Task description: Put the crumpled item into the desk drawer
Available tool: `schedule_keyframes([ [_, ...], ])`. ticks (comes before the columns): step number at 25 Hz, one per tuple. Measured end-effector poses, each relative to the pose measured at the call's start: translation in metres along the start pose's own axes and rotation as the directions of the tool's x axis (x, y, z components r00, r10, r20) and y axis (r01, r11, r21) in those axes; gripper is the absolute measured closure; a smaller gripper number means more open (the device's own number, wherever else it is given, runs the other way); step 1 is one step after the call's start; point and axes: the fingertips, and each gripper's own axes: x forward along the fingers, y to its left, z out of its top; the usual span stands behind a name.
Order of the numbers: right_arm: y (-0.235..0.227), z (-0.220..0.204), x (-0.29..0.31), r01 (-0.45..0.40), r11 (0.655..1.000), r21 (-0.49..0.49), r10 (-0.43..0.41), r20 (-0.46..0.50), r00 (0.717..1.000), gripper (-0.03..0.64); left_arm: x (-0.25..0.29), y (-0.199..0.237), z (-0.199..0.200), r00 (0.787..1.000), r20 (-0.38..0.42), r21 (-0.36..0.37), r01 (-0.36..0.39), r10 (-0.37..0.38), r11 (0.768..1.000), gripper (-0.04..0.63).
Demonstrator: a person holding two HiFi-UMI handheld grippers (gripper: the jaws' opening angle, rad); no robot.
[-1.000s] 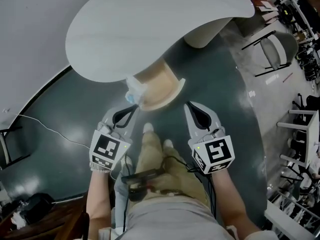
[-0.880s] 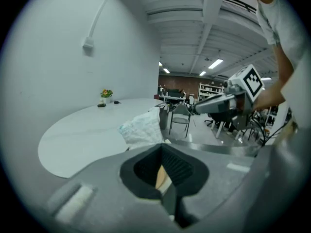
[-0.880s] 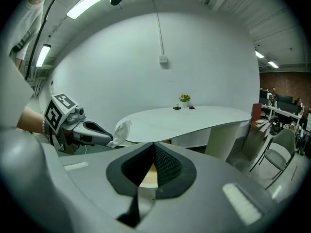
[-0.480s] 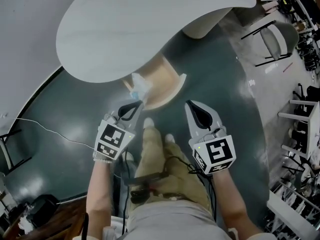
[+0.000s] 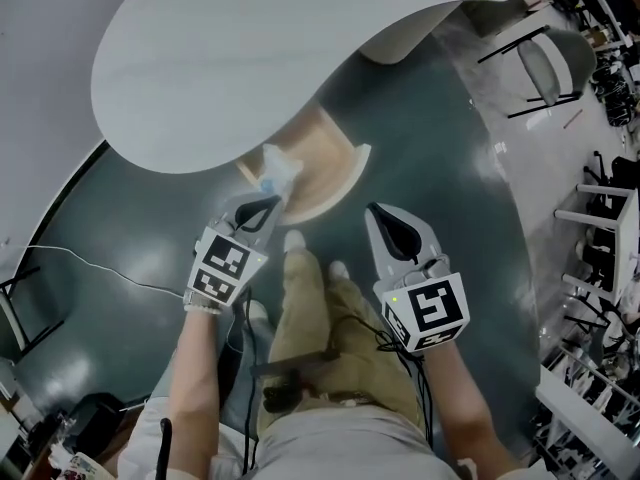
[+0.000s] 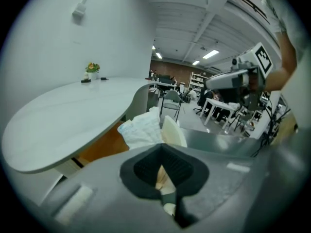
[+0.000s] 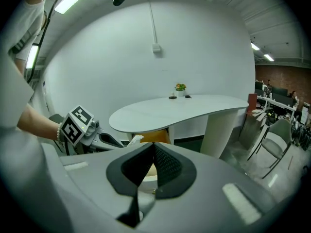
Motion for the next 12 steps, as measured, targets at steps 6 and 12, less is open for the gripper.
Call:
schedule_keyframes([
  [6, -0.014, -0.010, 0.002, 0.022, 1.000, 0.019, -0.022, -0.020, 1.000, 0.612, 0.030, 0.007, -0.011, 0.998, -0.057, 0.007, 0.039, -0.038, 0.999, 0.597],
  [12, -0.020, -0.023, 0.008, 0.040, 0.999, 0.037, -0.039, -0.042, 0.998, 0.612, 0.056, 0.013, -0.029, 0.991, -0.120, 0.014, 0.068, -0.066, 0.998, 0.597],
])
